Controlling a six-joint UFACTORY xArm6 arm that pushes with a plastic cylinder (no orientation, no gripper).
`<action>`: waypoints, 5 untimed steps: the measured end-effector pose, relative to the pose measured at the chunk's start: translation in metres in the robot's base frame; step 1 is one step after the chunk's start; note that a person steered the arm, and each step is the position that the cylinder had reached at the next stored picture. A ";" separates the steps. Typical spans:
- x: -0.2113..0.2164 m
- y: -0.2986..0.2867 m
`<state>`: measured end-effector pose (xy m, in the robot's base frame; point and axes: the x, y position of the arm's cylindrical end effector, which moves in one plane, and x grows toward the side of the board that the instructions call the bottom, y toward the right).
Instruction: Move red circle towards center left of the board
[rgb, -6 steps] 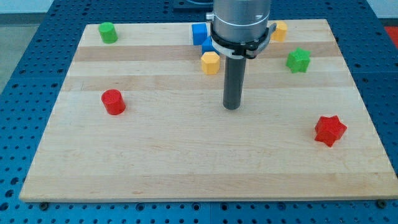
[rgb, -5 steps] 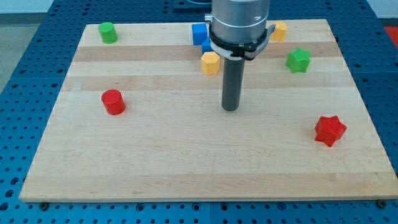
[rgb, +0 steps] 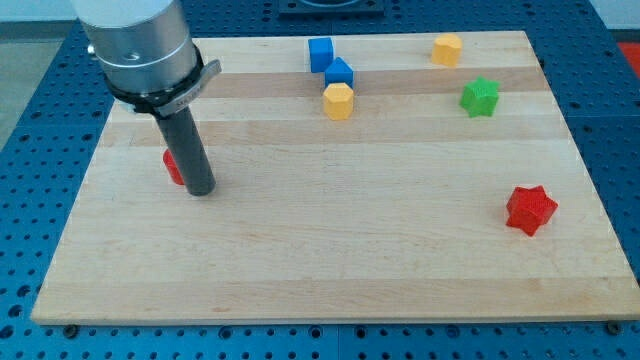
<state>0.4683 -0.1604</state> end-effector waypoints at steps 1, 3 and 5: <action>-0.011 -0.015; -0.025 -0.042; -0.033 -0.051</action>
